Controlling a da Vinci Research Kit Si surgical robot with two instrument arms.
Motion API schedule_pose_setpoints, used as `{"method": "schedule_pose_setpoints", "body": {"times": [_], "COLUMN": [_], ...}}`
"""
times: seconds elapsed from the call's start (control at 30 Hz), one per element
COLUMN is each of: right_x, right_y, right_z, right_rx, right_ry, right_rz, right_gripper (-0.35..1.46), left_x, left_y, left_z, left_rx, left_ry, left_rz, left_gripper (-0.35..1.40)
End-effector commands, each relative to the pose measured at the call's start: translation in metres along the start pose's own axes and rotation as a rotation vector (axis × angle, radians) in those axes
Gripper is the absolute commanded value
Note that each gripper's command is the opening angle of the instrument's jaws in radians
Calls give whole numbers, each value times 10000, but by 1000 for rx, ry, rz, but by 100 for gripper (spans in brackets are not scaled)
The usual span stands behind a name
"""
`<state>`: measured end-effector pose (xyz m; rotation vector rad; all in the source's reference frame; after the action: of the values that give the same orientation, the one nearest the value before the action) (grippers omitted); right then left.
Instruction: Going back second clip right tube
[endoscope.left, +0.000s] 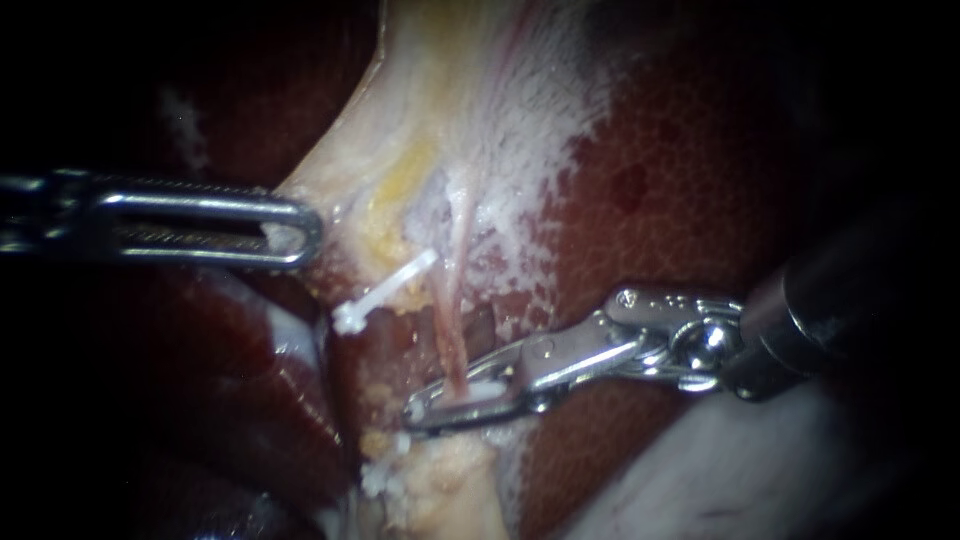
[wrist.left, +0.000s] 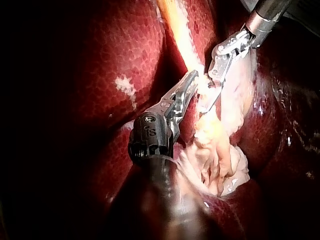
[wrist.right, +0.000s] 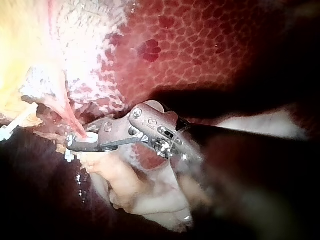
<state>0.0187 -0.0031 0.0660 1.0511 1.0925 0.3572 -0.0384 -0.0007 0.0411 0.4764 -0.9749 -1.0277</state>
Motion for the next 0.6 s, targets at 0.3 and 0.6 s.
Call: {"method": "schedule_pose_setpoints", "body": {"times": [0.3, 0.6], "right_x": [0, 0], "right_y": [0, -2], "right_z": [0, 2], "right_rx": [0, -3], "right_ry": [0, 4], "right_rz": [0, -78], "right_gripper": [-35, 23], "left_x": [0, 0], "left_y": [0, 0], "left_z": [0, 0], "left_rx": [0, 0], "left_ry": [0, 0], "left_rz": [0, 0], "left_gripper": [-35, -35]}}
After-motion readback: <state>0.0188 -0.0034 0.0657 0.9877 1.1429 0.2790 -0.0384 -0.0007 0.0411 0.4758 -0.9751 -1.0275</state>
